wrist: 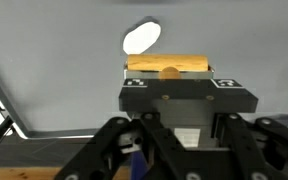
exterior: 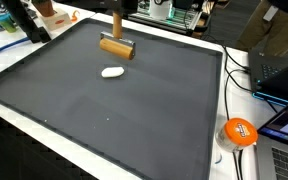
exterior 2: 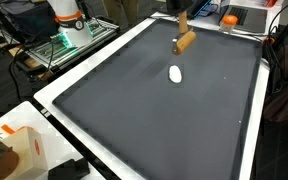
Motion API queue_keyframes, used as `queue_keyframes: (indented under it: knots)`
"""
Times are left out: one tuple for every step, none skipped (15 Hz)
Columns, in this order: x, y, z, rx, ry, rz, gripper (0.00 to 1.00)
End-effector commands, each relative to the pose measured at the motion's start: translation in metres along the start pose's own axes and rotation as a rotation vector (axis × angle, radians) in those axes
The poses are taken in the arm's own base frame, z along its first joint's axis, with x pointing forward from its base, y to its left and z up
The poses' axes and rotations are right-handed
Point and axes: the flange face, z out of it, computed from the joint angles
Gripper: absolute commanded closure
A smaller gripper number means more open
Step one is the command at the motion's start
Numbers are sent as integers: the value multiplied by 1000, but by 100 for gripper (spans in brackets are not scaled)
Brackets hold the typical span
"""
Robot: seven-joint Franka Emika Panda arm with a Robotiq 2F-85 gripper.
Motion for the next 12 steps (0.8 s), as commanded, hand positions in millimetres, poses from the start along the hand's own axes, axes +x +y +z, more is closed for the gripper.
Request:
queue_keyframes:
  knots:
    - [51,7,-32,146,-130,-10,78]
    - [61,14,-38,169,-176,15,78]
    - [70,23,-50,162,-210,49,78]
    - [47,14,-41,125,-155,23,53]
    - [57,22,-48,132,-180,38,53]
    - [64,27,-51,136,-186,46,53]
    - [68,28,-51,138,-188,50,53]
    - [68,28,-38,120,-176,101,78]
    - [67,36,-26,115,-185,181,78]
    - [66,43,-16,83,-177,238,78]
    - [63,54,-1,64,-186,288,78]
    - [60,63,11,49,-194,343,78]
